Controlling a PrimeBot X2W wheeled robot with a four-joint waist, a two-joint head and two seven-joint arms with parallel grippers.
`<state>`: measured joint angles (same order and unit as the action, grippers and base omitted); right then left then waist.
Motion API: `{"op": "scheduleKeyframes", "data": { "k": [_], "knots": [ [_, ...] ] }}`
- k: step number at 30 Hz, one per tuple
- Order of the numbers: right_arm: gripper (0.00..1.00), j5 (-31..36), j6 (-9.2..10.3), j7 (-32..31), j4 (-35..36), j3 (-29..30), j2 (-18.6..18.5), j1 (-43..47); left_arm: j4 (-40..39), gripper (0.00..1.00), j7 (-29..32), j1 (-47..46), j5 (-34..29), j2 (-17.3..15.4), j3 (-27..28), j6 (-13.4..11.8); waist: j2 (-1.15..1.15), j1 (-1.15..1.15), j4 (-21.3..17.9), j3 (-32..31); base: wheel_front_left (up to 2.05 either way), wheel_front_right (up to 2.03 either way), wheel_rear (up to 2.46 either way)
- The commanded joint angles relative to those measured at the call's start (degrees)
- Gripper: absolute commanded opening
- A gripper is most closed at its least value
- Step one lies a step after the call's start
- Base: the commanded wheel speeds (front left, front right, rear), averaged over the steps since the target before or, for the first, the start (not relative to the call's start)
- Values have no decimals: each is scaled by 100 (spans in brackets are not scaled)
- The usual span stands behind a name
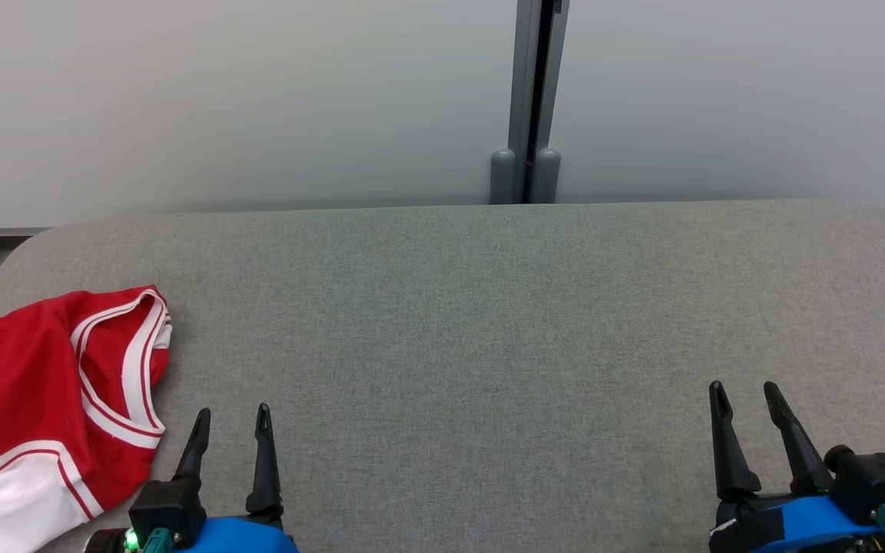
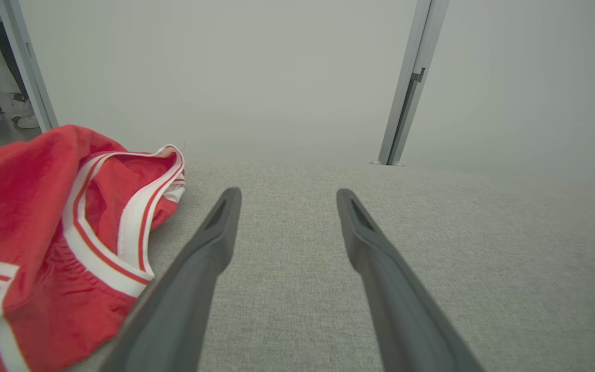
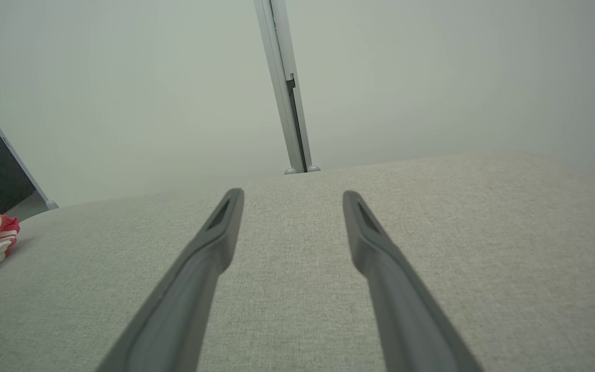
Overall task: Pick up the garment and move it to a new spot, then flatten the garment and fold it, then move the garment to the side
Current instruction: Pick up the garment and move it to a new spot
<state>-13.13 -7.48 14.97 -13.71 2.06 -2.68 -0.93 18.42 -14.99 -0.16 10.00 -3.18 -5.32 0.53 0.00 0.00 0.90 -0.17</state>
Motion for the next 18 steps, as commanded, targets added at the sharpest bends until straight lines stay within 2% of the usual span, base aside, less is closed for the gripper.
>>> {"op": "scheduleKeyframes", "data": {
  "k": [1,9,18],
  "knots": [
    [100,52,-2,34,23,16,-38,74,16,100,-30,-5,25,-10,-7,-19,0,0,0,0,0,0,0],
    [100,411,-3,32,-103,210,-35,141,90,100,-25,-60,61,-13,-65,-38,0,0,148,-6,0,0,0],
    [100,550,-3,28,-239,306,-34,181,104,100,-26,-88,67,-51,-128,-49,0,0,818,6,0,0,0]
  ]
}}
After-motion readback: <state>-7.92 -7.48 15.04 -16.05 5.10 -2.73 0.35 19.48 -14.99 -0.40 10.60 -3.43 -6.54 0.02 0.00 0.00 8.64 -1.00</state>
